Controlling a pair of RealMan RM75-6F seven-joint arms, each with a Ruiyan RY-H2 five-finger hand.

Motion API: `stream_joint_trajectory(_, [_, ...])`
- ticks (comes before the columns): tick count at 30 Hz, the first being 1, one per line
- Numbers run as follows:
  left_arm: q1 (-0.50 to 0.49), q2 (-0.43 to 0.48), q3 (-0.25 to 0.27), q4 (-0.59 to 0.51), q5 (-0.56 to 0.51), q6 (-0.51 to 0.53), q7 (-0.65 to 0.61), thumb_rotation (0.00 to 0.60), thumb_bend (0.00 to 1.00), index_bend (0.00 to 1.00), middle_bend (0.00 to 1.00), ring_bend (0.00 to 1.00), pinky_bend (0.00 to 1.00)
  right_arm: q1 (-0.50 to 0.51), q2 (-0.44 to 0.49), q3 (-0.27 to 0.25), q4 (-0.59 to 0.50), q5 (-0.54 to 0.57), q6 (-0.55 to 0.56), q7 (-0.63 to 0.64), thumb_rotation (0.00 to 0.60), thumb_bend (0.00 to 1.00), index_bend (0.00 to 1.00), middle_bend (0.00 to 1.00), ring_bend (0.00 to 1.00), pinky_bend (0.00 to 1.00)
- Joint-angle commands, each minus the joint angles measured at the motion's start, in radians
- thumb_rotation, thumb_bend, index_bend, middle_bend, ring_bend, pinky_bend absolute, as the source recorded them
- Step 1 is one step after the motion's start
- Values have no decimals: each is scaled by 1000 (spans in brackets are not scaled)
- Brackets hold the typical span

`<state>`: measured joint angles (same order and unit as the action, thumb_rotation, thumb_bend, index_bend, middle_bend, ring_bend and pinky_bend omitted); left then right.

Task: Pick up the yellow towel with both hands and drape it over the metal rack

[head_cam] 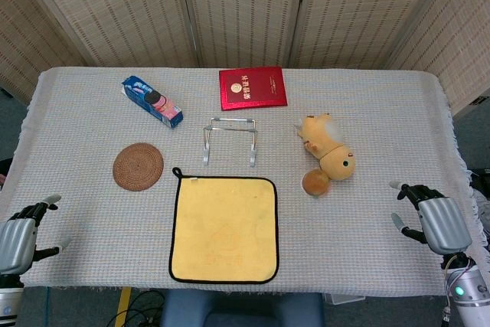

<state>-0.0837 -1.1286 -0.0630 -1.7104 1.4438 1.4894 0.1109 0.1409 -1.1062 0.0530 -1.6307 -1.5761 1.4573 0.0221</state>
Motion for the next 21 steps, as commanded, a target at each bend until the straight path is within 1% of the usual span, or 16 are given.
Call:
stream_joint_trajectory(1, [-1,2,2,3,4,-4,-3,600,104,254,379,363,477,1,1,1,-2,-2,1,-1,600,326,259,446,386,455])
stream_joint_trajectory(8, [-16,19,27,35,62,-26,-60,600,98,261,379,363,477,-1,7,1,-7,-8,12,-1,600,326,259,446,391,455])
stream_joint_trajectory(10, [-22,30,37,45,92,-31,-84,600,98,265,379,363,490,1,11,2,-9,-13,13,-2,600,326,259,446,392,455])
stream_joint_trajectory(12, [-33,43,53,60,133,-41,-116,600,97,271,379,366,550,3,14,4,-11,-18,15,-3,600,326,259,446,394,455])
stream_joint_trajectory(15, [-53,58,73,74,189,-57,-155,600,98,286,380,390,668,13,18,3,-15,-29,6,-6,600,326,259,446,398,455])
stream_joint_trajectory(16, [-59,61,78,77,207,-58,-163,600,98,291,386,399,688,17,19,1,-17,-35,1,-8,600,327,259,446,401,455])
stream_joint_trajectory(18, [-75,67,91,86,257,-60,-184,600,97,303,434,436,736,28,22,-5,-22,-48,-17,-12,600,326,259,446,407,455])
stream_joint_trajectory(21, [-99,62,109,103,331,-55,-215,600,97,329,582,589,845,45,29,-11,-32,-65,-39,-22,600,327,259,446,411,455])
